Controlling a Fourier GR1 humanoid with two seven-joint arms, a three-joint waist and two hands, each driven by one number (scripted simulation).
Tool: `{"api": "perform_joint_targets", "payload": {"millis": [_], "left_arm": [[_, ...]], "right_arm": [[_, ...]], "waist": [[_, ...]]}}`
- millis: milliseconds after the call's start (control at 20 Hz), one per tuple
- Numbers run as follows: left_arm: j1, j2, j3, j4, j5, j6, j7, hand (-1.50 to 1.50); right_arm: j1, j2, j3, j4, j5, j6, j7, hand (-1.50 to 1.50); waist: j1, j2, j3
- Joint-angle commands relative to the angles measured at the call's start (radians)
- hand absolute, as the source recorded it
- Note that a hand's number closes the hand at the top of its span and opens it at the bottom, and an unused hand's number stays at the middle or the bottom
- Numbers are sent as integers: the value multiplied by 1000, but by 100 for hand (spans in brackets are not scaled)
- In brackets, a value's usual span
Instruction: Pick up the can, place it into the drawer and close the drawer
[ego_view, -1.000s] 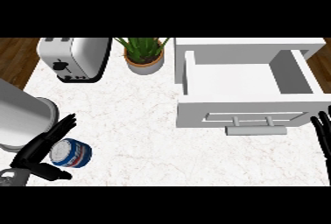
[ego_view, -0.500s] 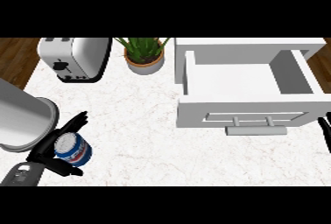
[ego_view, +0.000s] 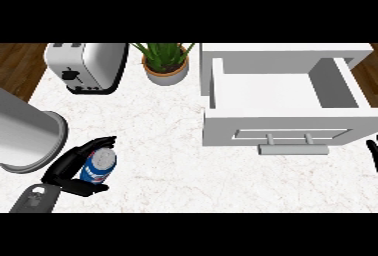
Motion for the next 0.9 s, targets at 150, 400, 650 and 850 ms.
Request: {"api": "perform_joint_targets", "payload": {"millis": [150,400,650,850], "left_arm": [[-12,-48,-21,-34,43,-115,-28,150],[109,-31,-47,-194,104,-182,37,150],[20,-142,177,-164,274,168,253,150],[-7,-244,260,-212,305,448,281,150]], "right_arm": [[-33,16,32,-4,25,-12,23,-150],[-2,13,2,-6,-9,-4,-1,-150],[-14,14,-14,-16,-9,-28,24,-150],[20,-8,-32,-35,-36,7,19,-150]], "waist": [[0,1,0],[10,-2,1],[17,-3,2],[8,-6,2]]}}
